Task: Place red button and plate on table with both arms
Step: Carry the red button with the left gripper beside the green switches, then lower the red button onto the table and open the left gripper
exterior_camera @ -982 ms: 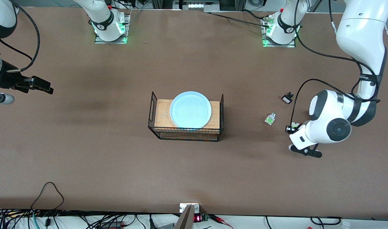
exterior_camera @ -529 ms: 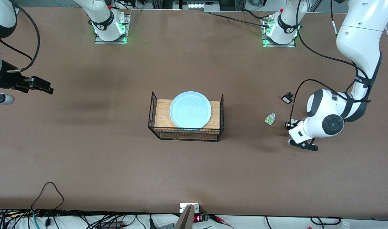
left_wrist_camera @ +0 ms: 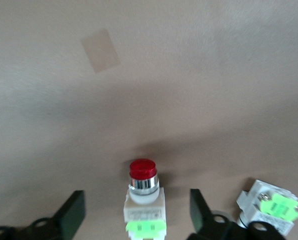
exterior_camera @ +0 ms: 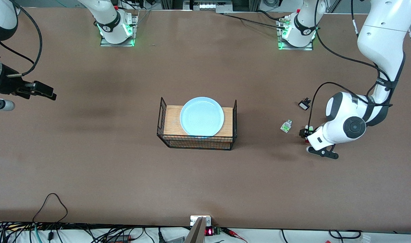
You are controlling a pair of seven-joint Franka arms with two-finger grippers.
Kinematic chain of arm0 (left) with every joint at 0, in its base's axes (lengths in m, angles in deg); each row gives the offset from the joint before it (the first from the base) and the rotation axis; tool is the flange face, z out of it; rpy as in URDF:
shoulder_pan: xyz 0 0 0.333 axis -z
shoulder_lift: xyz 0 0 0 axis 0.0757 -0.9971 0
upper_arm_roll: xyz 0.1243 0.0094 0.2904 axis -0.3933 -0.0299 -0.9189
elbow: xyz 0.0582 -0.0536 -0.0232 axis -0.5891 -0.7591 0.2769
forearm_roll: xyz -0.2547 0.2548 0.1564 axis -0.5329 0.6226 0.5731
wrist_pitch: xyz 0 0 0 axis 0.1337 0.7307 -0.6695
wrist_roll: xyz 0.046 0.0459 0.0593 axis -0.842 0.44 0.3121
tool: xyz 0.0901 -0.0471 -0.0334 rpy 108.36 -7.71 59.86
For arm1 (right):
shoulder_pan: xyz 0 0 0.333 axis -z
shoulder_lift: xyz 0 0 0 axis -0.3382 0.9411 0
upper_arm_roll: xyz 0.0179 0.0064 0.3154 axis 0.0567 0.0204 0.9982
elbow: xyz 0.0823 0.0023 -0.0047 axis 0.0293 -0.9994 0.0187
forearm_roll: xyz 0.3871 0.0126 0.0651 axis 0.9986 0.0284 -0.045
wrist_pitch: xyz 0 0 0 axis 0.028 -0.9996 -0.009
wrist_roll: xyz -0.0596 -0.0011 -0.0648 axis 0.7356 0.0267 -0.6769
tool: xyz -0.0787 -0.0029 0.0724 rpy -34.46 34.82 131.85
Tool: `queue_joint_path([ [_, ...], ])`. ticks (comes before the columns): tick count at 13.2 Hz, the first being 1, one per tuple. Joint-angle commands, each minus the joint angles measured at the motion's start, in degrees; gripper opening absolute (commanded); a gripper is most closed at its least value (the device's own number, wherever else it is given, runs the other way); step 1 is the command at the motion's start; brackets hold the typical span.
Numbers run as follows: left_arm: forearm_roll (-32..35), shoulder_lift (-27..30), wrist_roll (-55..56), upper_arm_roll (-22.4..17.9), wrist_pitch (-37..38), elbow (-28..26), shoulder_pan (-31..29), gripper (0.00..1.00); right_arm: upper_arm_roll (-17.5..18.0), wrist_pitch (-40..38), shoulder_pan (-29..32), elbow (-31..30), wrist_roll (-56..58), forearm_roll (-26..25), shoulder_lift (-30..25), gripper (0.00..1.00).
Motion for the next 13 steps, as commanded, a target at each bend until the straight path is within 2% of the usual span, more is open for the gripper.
queue_joint_path([
  [1, 1.0, 4.5, -0.7, 1.5, 7.4, 2.9, -0.4, 1.0, 0.3, 0.2, -0.1, 0.8, -0.8, -0.6, 0.3, 1.0],
  [8, 0.4, 11.6, -0.5, 7.1, 36.5, 20.0, -0.8, 1.0, 0.4, 0.8, -1.3, 0.8, -0.9, -0.8, 0.1, 1.0],
  [10, 0.3, 14.7, -0.8, 7.8, 41.9, 23.3, -0.9, 1.0, 0.3, 2.0, -1.0, 0.7, -0.9, -0.6, 0.2, 1.0],
  [12, -0.9, 17.1, -1.0, 7.7, 43.9, 26.1, -1.1, 1.0, 0.3, 6.2, -0.8, 0.7, -0.9, -0.1, 0.3, 1.0],
  [13, -4.4, 19.8, -1.0, 6.9, 44.2, 26.0, -1.4, 1.0, 0.3, 8.0, -0.8, 0.7, -1.0, 0.1, 0.3, 1.0],
])
